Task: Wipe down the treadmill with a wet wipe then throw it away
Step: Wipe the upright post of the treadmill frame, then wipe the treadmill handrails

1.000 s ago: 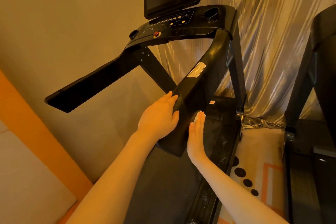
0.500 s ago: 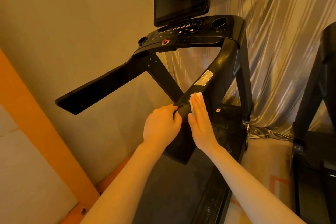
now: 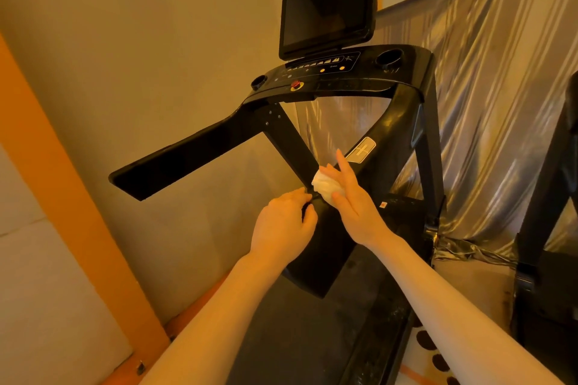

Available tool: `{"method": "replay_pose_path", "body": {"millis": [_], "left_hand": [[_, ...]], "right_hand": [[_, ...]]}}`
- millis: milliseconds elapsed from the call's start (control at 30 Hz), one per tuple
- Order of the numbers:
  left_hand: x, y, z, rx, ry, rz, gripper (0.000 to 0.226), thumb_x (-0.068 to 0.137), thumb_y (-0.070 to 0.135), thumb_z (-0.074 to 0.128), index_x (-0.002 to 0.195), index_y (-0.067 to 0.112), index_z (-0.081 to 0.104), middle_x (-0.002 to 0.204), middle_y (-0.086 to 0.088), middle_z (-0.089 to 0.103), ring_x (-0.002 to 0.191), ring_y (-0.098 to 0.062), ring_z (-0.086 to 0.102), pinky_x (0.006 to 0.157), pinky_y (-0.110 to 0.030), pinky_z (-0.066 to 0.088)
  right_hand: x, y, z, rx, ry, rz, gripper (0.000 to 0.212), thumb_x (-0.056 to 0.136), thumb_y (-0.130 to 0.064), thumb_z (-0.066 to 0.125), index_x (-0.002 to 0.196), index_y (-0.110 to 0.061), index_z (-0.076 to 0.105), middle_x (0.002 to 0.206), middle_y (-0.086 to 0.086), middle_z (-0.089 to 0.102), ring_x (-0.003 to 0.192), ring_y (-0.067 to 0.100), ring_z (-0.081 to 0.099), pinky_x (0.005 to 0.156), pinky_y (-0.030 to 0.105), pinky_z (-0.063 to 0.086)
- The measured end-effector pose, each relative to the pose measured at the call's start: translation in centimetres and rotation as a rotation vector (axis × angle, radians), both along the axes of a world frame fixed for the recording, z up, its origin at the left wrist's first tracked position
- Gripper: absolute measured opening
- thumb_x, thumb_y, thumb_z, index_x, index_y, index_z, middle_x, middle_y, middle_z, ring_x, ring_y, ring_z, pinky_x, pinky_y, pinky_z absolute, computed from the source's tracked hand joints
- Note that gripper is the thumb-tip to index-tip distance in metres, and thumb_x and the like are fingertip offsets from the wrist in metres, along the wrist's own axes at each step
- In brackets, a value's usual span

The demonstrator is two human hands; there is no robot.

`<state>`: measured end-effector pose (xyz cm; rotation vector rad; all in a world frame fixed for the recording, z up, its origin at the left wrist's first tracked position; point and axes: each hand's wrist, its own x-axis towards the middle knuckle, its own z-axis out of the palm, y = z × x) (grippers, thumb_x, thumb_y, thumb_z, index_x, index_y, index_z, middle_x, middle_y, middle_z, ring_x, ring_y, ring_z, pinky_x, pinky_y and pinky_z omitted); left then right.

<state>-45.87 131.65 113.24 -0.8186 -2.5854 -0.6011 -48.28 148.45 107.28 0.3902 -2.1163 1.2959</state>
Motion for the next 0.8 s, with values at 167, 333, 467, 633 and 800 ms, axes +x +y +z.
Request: {"method": "replay_pose_path", "body": {"millis": [167,333,467,633,800], "left_hand": [[-1.1,0.7,0.5,-0.235,0.019,-0.122,0.055,0.102,0.039,0.043,0.153,0.026,0.026,0.16,0.006,0.024,0.145,-0.011,0.026,0.113,-0.027,0.029],[-2.6,1.6,0.8,-0.32,-0.038,-0.187,0.058,0.103,0.04,0.039,0.155,0.029,0.016,0.164,0.006,0.008,0.15,-0.015,0.012,0.119,-0.035,0.024],[-3.1,2.9,1.4,-0.366,-0.061,-0.195,0.052,0.105,0.043,0.031,0.154,0.034,0.018,0.164,0.003,0.005,0.15,-0.018,0.01,0.118,-0.036,0.023],[-3.1,4.4,1.5,-0.453,-0.011,-0.135,0.044,0.106,0.028,0.038,0.15,0.021,0.033,0.163,-0.004,0.015,0.145,-0.021,0.028,0.113,-0.029,0.03],[-3.3,5.4,2.1,-0.474,-0.037,-0.08,0.045,0.105,0.026,0.04,0.149,0.018,0.035,0.162,-0.005,0.018,0.141,-0.025,0.035,0.112,-0.031,0.032]], "right_hand": [[-0.2,0.3,0.2,-0.114,0.011,0.058,0.059,0.094,-0.047,0.035,0.145,-0.052,0.005,0.152,-0.021,0.033,0.132,-0.011,0.034,0.103,0.008,0.034],[-1.0,3.1,0.2,-0.153,0.042,-0.108,0.032,0.105,-0.028,0.034,0.136,-0.03,0.038,0.142,-0.014,0.038,0.133,0.0,0.035,0.108,0.006,0.026],[-2.0,5.1,-0.1,0.005,0.1,-0.281,0.036,0.105,-0.017,0.033,0.139,-0.015,0.046,0.142,-0.004,0.042,0.137,0.009,0.029,0.114,0.013,0.017],[-3.5,5.7,-1.2,0.278,0.066,-0.397,0.054,0.102,-0.039,0.024,0.139,-0.01,0.051,0.147,0.01,0.047,0.141,0.024,0.036,0.117,0.047,0.029],[-3.6,7.0,-0.1,0.53,0.08,-0.413,0.058,0.101,-0.041,0.022,0.138,-0.008,0.052,0.143,0.012,0.052,0.137,0.027,0.043,0.116,0.043,0.03]]}}
